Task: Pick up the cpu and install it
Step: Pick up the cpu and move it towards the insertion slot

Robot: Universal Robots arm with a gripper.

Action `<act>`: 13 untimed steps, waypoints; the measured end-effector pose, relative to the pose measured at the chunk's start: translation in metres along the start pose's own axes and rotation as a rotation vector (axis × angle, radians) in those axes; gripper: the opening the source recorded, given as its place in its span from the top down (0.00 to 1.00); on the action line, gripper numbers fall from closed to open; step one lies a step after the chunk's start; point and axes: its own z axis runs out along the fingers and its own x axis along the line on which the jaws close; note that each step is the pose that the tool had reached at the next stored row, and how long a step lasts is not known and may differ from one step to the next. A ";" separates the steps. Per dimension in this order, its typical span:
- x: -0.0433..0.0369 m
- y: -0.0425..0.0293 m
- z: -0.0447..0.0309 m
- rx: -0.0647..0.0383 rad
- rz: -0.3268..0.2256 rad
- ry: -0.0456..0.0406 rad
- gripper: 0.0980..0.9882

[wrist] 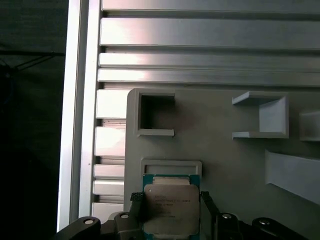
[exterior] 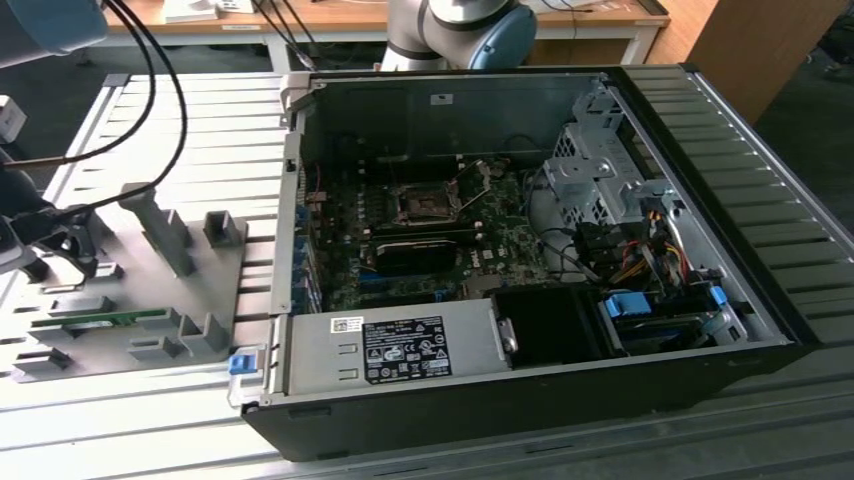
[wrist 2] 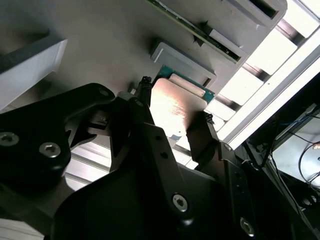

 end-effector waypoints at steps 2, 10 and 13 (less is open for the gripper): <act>0.0001 0.0001 -0.0014 0.000 0.000 -0.0001 0.51; 0.0002 0.0004 -0.0070 -0.002 0.000 -0.0002 0.51; 0.0002 0.0006 -0.0091 -0.003 0.000 -0.0002 0.51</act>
